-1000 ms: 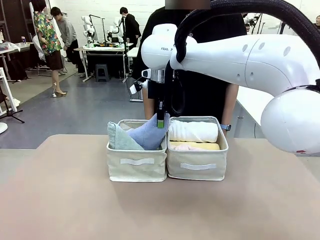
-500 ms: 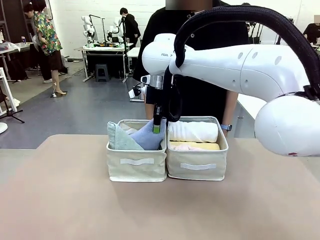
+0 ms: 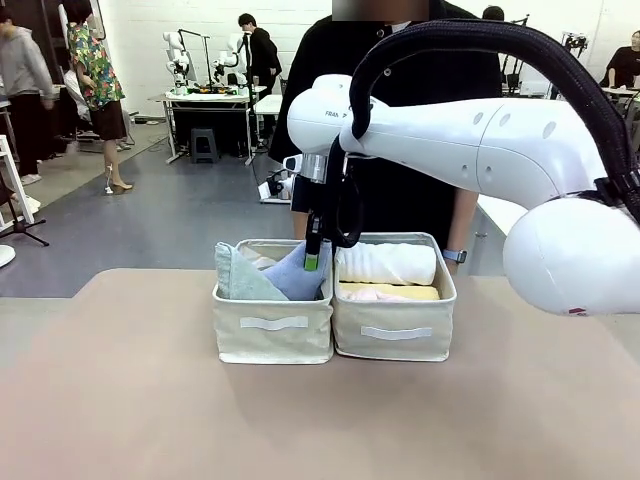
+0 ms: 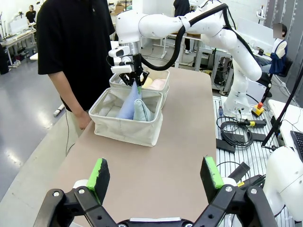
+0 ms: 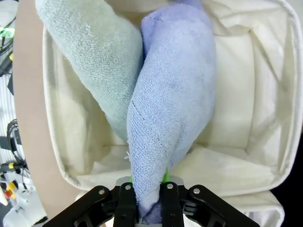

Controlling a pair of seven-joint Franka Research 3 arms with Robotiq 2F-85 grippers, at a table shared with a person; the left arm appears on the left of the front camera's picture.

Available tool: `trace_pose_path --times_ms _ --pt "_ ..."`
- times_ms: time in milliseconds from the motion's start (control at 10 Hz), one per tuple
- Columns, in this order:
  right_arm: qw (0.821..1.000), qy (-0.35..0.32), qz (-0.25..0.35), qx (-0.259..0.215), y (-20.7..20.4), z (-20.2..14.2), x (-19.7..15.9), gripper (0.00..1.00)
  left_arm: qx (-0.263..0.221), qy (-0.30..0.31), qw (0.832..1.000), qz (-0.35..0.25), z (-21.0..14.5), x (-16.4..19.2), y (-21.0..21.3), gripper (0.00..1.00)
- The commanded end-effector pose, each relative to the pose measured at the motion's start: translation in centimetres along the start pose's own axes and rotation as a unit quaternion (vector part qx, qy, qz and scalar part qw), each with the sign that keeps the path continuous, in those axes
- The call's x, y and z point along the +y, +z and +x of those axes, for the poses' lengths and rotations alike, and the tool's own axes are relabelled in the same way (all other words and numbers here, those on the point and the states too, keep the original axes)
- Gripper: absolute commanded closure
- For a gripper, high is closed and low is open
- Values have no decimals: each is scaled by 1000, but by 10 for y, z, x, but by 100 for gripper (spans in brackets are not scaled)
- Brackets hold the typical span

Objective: Sort the towels based on their folding style.
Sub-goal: Pick up another triangle-folded towel from the table and place it in the left Fabric basket.

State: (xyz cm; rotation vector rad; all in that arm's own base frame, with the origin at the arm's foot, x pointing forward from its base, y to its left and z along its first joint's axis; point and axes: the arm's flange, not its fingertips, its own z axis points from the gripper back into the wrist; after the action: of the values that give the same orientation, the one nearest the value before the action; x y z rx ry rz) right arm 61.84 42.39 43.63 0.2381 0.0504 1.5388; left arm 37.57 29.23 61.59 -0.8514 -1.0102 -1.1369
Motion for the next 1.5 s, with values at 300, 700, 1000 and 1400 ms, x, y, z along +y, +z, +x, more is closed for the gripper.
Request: trace_pose_path --times_ms 300,700,1000,1400 --pt "1000 21 7 0 -3 20 -10 83 -2 7 1000 6 2 -2 0 0" --pt "1000 27 3 1 -2 19 -9 0 -2 7 1000 6 2 -2 0 0" --pt "1000 26 5 1 -2 18 -10 11 -2 7 1000 6 2 -2 0 0" --pt "1000 27 2 0 -1 17 -9 0 -2 7 1000 6 2 -2 0 0"
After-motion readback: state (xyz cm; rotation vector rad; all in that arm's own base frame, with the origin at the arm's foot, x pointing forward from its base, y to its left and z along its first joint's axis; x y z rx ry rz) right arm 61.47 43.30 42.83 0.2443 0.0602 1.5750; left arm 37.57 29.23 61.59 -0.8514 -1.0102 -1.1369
